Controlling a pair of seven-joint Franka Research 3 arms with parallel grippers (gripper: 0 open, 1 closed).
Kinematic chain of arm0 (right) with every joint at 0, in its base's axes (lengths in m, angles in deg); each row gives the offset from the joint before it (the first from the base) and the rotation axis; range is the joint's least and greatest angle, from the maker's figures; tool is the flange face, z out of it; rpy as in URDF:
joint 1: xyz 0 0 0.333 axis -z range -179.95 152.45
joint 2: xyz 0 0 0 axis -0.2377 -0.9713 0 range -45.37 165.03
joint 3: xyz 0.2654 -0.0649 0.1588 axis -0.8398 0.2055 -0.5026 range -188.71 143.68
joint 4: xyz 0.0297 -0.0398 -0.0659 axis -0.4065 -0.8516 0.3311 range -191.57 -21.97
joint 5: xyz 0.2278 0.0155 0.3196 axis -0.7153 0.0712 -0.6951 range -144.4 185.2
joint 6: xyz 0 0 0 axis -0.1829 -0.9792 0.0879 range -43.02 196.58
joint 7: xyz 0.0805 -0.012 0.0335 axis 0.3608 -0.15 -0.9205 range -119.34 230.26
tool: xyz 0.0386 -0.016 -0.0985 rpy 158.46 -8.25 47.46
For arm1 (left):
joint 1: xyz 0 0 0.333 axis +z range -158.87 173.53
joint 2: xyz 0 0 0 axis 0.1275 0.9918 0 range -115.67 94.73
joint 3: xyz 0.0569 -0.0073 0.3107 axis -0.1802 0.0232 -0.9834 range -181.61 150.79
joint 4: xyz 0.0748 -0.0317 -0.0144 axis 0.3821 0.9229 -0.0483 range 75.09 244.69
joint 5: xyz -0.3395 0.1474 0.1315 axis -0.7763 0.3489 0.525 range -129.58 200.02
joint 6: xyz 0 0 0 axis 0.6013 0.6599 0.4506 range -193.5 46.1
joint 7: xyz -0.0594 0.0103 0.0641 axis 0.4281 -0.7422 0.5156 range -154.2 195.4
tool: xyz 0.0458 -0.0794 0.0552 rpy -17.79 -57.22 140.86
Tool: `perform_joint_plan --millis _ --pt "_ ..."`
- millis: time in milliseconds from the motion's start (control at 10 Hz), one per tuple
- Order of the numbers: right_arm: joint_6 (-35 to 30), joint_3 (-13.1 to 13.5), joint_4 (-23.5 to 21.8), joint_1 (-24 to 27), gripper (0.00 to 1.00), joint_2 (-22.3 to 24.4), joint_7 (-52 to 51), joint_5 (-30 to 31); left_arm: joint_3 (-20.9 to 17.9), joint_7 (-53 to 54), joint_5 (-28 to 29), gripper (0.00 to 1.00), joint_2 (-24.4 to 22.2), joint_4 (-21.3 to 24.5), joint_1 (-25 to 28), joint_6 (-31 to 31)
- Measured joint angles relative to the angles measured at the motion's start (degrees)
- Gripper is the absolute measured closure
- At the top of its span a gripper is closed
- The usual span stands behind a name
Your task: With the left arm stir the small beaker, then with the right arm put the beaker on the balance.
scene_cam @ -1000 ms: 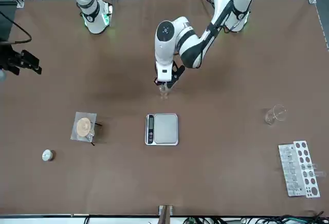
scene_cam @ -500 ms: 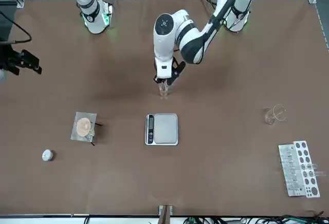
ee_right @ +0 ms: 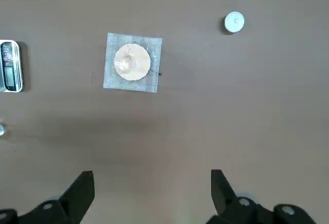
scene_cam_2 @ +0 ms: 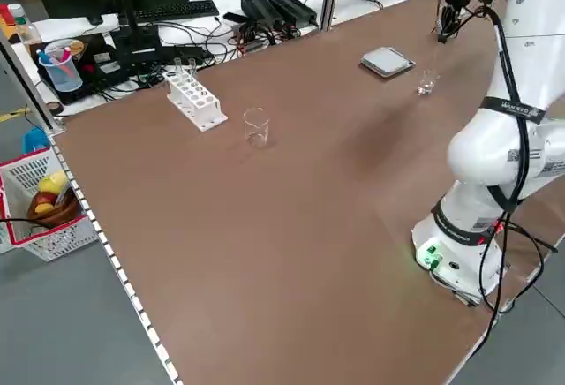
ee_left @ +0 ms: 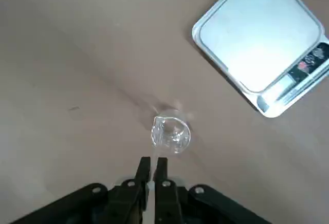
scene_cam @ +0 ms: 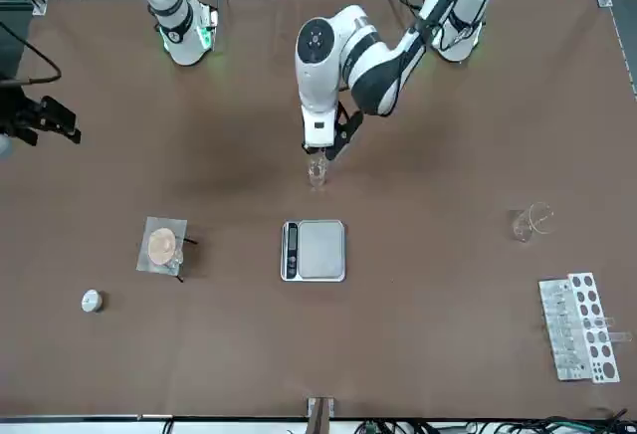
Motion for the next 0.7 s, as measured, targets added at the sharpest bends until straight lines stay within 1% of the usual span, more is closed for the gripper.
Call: perform_joint_plan --millis 200,400,500,700 --pt "0.00 0.02 0.00 0.02 0.00 0.00 -0.02 0.00 0.05 6.25 -1.46 0.92 -2.36 -0.24 3.86 3.90" --pt "0.00 0.04 0.00 0.05 0.00 0.00 -0.03 0.00 0.48 13.45 -1.84 0.92 -4.64 0.51 9.06 6.44" --pt "0.00 0.06 0.00 0.10 0.00 0.00 -0.04 0.00 1.28 17.93 -2.55 0.92 -6.43 1.87 12.71 7.08" --pt "0.00 0.11 0.01 0.20 0.00 0.00 -0.06 0.00 3.08 27.87 -3.95 0.92 -11.39 6.07 22.05 7.67"
